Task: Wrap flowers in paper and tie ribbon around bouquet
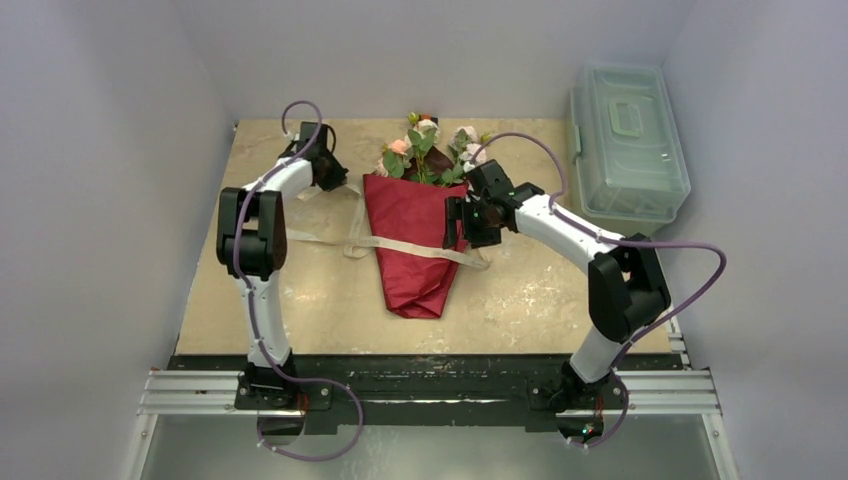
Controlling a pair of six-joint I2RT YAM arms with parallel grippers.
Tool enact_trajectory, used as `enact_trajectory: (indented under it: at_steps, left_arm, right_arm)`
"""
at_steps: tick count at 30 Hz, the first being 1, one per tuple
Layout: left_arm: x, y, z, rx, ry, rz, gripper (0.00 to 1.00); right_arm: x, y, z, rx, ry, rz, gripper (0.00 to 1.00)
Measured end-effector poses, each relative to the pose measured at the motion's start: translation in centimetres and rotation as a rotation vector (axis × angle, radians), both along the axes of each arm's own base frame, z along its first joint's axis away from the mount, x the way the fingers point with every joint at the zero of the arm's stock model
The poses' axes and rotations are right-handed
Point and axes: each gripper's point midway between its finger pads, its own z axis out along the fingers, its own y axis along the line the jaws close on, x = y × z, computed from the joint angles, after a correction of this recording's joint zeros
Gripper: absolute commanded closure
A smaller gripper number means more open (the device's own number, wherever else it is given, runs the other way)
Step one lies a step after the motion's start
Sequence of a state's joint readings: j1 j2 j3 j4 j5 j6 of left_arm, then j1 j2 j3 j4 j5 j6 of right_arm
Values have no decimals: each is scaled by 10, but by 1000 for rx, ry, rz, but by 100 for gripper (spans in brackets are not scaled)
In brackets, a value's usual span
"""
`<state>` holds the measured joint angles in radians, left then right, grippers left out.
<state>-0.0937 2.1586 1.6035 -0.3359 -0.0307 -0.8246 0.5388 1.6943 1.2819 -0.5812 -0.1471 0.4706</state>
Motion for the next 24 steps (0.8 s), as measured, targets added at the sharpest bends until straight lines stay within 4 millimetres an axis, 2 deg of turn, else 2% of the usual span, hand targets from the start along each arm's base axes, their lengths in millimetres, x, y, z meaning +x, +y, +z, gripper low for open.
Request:
enact_trajectory:
  at_steps: [4, 7, 13, 17, 20, 22, 24]
  left_arm:
    - [-1, -5, 27, 30, -55, -61, 100]
    - [-2, -14, 52, 53, -107, -115, 100]
    - [-10, -48, 95, 94, -201, -260, 100]
    - [-17, -63, 110, 116, -238, -346, 100]
    - [-21, -68, 119, 128, -261, -391, 100]
    - [-25, -71, 123, 135, -274, -420, 100]
    - [-29, -73, 127, 140, -287, -446, 100]
  right_arm:
    - [-8, -19, -21, -67, 29, 1, 21]
    - [-10, -27, -27, -89, 42, 5, 22]
    - [-7, -27, -38, -91, 47, 53, 24]
    - [-10, -24, -53, -89, 82, 93, 27]
    - [-12, -24, -62, -99, 99, 110, 37]
    - [-13, -23, -65, -98, 106, 121, 46]
    - [-14, -23, -65, -94, 110, 133, 64]
